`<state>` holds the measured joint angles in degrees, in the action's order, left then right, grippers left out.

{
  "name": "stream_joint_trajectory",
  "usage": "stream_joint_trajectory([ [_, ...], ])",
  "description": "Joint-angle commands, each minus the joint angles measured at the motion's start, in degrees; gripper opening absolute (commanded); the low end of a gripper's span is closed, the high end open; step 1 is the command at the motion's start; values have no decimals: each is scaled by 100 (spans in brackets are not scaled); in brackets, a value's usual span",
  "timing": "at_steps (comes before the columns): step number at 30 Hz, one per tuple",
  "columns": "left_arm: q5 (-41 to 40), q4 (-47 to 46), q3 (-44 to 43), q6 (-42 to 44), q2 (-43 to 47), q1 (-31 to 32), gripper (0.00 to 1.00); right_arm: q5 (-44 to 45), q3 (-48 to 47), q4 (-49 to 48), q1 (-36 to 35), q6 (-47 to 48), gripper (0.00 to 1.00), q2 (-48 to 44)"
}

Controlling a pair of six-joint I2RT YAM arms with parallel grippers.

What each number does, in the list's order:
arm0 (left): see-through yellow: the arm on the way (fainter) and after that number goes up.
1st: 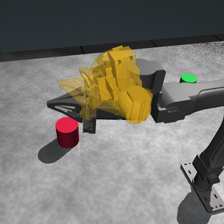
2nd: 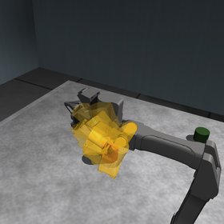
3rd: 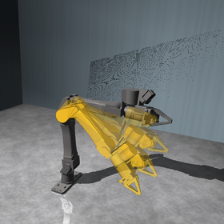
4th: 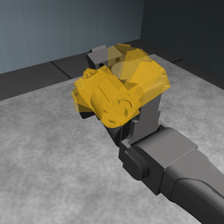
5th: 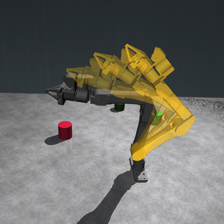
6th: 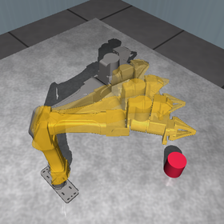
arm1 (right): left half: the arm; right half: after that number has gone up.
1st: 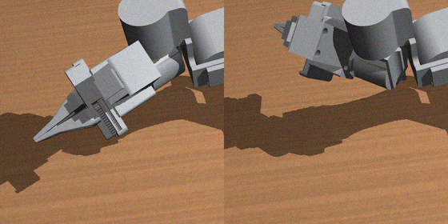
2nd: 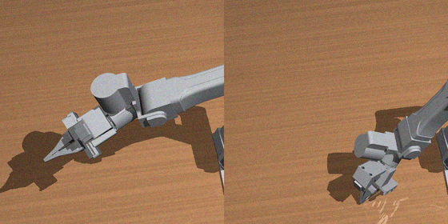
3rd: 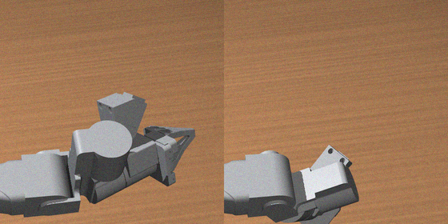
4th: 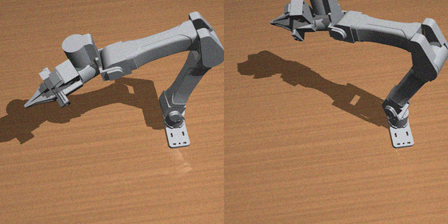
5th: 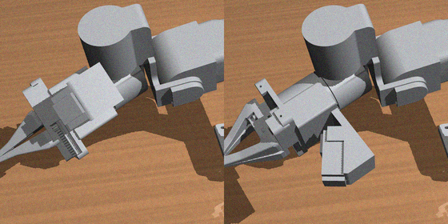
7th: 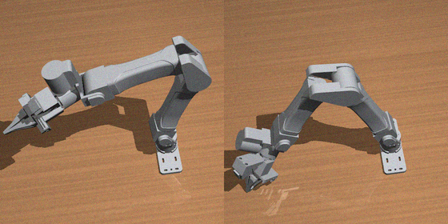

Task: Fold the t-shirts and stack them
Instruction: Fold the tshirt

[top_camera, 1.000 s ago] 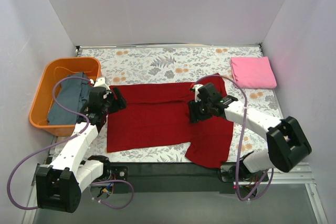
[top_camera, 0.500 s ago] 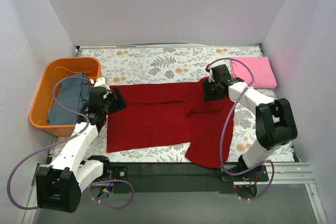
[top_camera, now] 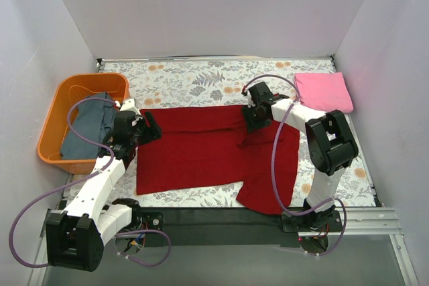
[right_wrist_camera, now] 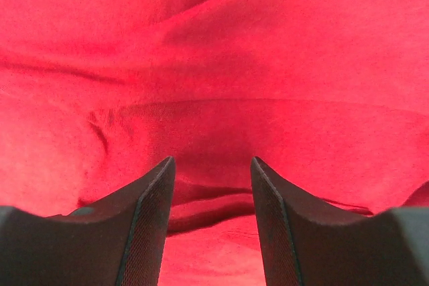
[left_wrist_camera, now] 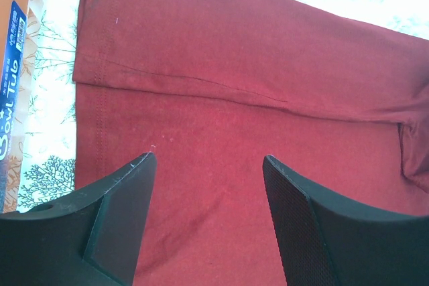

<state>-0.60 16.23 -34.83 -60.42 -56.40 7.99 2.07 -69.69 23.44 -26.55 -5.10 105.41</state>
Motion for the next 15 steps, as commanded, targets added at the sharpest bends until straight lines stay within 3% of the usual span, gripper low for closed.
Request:
stream_joint_trajectory([
  [1, 34, -67, -6, 75, 86, 10, 60, 119, -255, 292, -52, 150, 48, 112],
  [15, 43, -67, -15, 75, 94, 10, 60, 347, 131, 908, -219, 229, 48, -301],
])
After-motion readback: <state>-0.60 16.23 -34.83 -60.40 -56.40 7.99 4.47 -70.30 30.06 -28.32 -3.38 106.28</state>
